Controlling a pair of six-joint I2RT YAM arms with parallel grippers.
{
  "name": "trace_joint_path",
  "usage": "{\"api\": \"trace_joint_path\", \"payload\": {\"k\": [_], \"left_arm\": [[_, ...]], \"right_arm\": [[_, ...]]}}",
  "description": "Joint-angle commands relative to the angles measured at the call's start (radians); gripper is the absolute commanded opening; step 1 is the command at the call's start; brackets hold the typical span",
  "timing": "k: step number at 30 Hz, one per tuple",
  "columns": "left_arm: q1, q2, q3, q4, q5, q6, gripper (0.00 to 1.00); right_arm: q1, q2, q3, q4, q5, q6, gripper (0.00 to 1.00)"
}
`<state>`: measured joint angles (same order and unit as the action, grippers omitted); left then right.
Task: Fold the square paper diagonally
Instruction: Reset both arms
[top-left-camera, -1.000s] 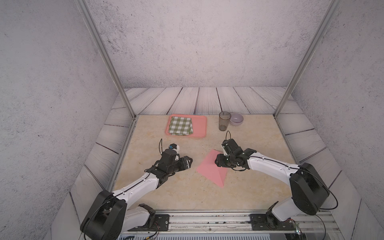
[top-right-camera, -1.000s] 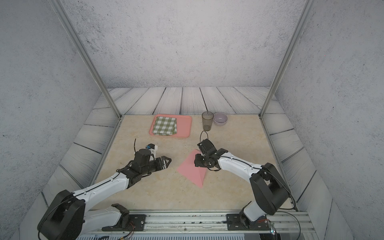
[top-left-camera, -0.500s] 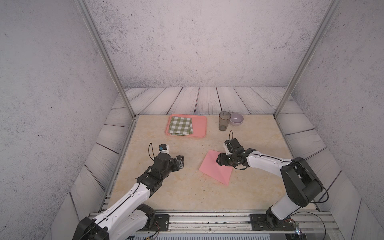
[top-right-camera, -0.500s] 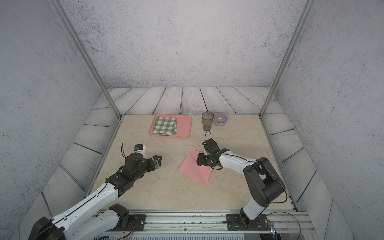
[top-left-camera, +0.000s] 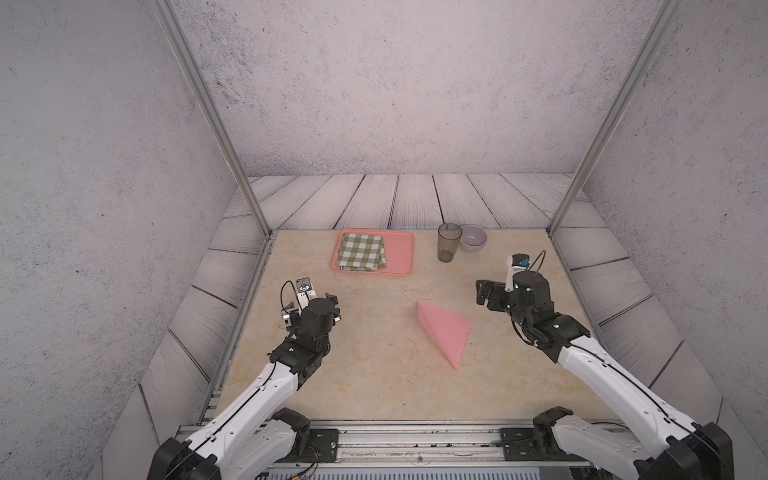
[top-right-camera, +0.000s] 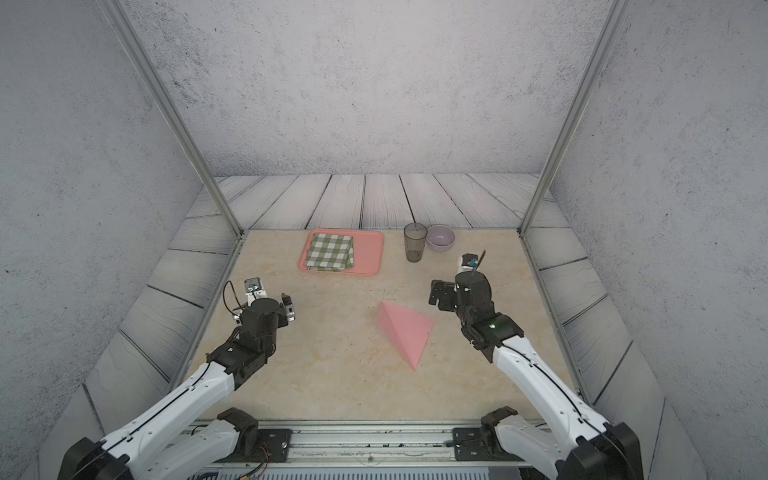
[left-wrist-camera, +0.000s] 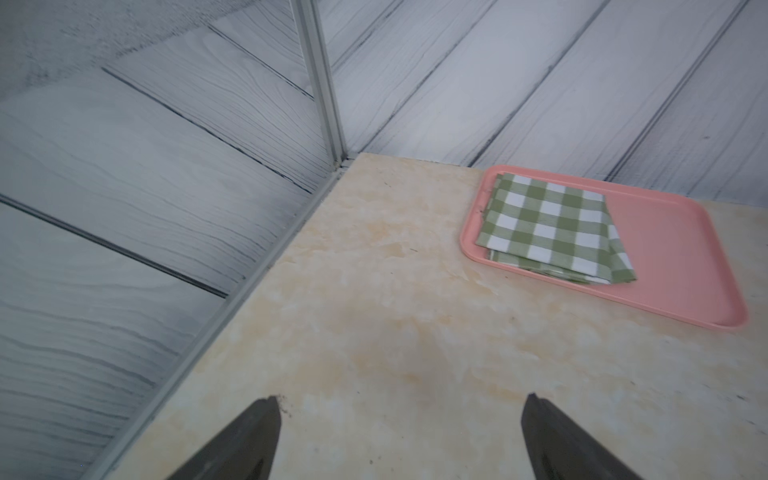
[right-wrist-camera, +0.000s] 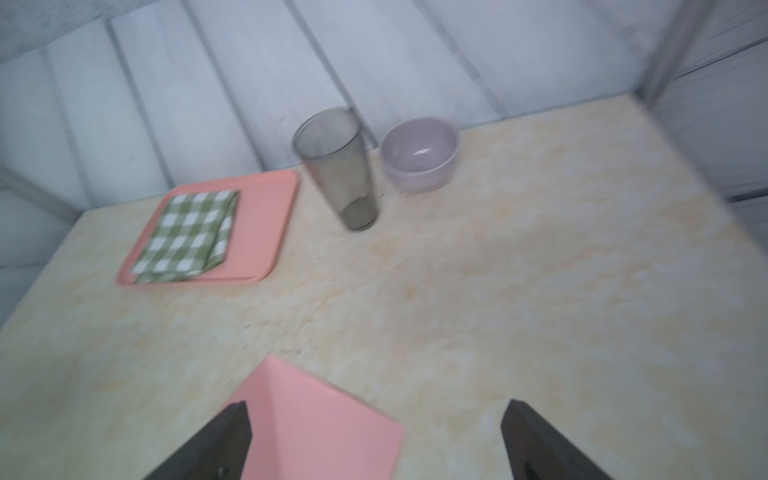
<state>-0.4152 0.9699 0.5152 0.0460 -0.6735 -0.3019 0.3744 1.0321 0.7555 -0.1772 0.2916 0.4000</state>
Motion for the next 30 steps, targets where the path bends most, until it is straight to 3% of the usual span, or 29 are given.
{"api": "trace_joint_path", "payload": {"k": [1,6,13,19,22,24,26,27,29,30], "left_arm": [[0.058,0.086,-0.017,0.195,-0.083,0.17,0.97],[0.122,0.192,-0.071,0.331,-0.061,0.215,0.97],[0.25,0.238,-0.187,0.588,0.17,0.234,0.97],[0.33,0.309,-0.158,0.636,0.302,0.2,0.97],[0.367,0.355,-0.142,0.662,0.37,0.225,0.97],[0.394,0.448,-0.186,0.852,0.395,0.212,0.97],[0.413,0.583,-0.19,1.011,0.444,0.219,0.97],[0.414,0.606,-0.179,1.026,0.477,0.24,0.97],[0.415,0.528,-0.103,0.751,0.508,0.236,0.97],[0.415,0.549,-0.079,0.742,0.498,0.234,0.97]], "right_arm": [[-0.057,0.044,-0.094,0.099,0.324,-0.156,0.99],[-0.178,0.164,-0.19,0.33,0.403,-0.226,0.99],[-0.199,0.385,-0.244,0.679,0.369,-0.296,0.99],[-0.226,0.496,-0.282,0.934,0.238,-0.35,0.99],[-0.262,0.466,-0.307,0.915,0.129,-0.331,0.99],[-0.296,0.489,-0.337,0.962,0.047,-0.312,0.99],[-0.299,0.526,-0.338,1.036,0.053,-0.32,0.99],[-0.301,0.509,-0.321,0.965,0.045,-0.311,0.99],[-0.309,0.512,-0.317,0.961,0.031,-0.309,0.99],[-0.309,0.51,-0.316,0.958,0.031,-0.307,0.99]]}}
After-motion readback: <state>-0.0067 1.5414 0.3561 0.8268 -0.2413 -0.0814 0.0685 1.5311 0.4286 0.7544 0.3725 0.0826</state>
